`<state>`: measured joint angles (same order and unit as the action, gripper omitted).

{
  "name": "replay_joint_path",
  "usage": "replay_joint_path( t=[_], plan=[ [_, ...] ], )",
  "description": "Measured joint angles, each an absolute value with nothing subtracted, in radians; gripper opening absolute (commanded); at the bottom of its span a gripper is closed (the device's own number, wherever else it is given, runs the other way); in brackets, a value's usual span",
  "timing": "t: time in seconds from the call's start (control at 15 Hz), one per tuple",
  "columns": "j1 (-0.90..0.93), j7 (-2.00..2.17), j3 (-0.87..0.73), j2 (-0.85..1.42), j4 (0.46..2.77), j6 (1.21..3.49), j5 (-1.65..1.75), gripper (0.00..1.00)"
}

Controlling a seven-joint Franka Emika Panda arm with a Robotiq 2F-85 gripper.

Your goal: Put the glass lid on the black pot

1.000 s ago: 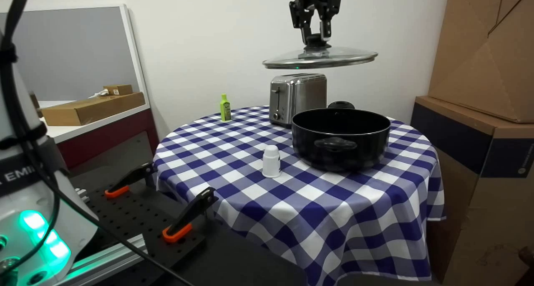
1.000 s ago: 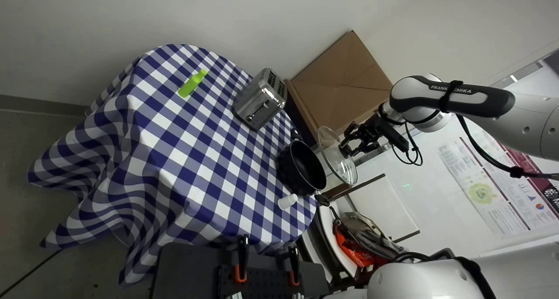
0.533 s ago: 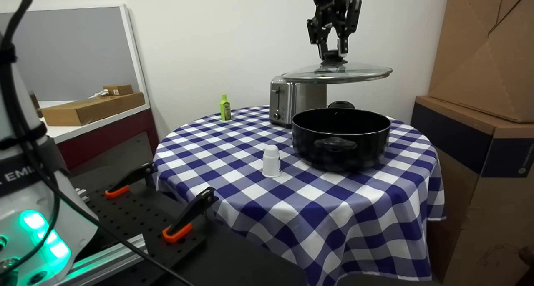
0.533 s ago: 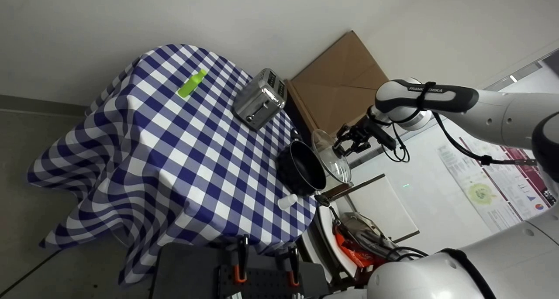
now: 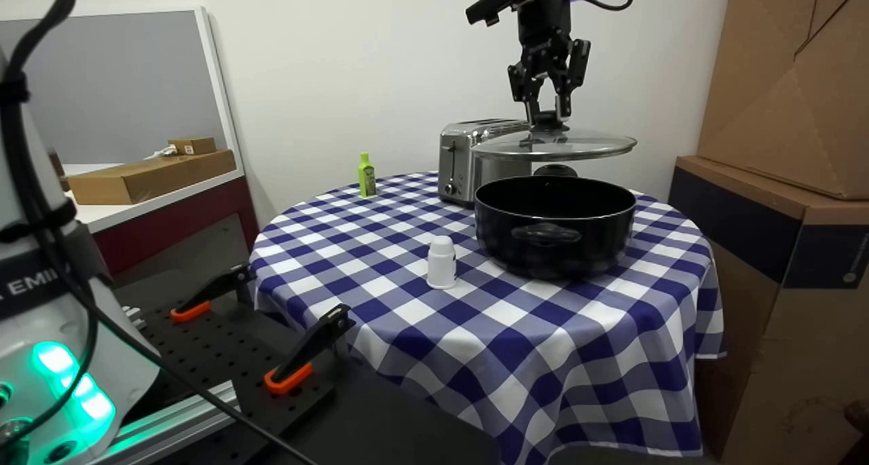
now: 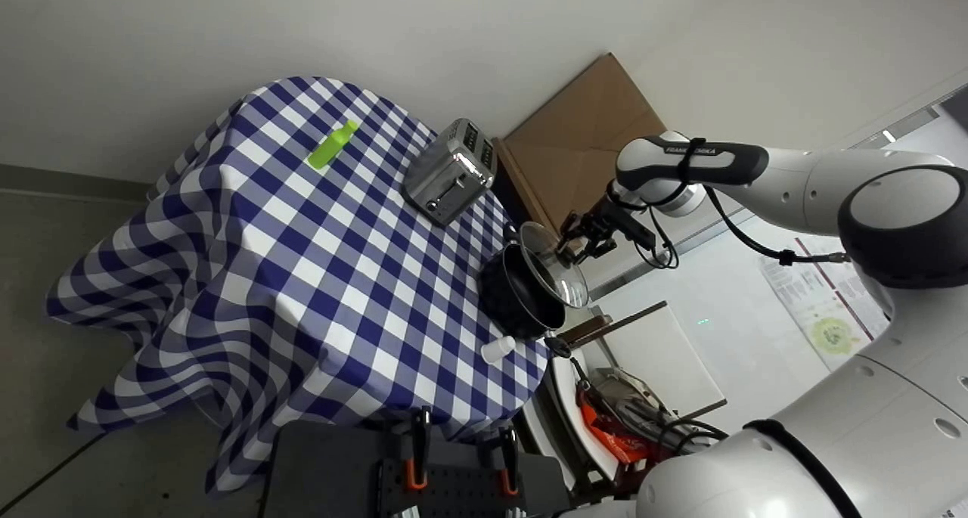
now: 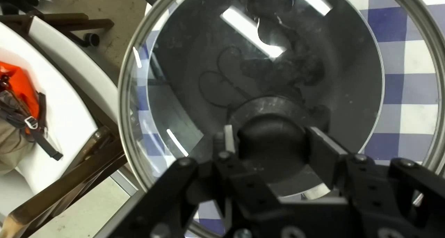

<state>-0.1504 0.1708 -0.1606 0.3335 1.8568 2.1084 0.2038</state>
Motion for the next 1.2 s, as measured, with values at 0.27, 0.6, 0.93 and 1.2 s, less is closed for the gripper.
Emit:
replay_joint_path(
  t=[0.27, 0.6, 0.93, 1.2],
  plan=[
    [-0.144, 0.171, -0.16, 0.379, 1.845, 2.108, 0.204, 0.26],
    [-0.141, 0.171, -0.16, 0.422, 1.847, 2.108, 0.202, 0.26],
    [-0.146, 0.171, -0.163, 0.446, 1.846, 2.108, 0.194, 0.26],
    [-0.151, 0.171, -0.164, 0.446, 1.845, 2.108, 0.182, 0.26]
  ],
)
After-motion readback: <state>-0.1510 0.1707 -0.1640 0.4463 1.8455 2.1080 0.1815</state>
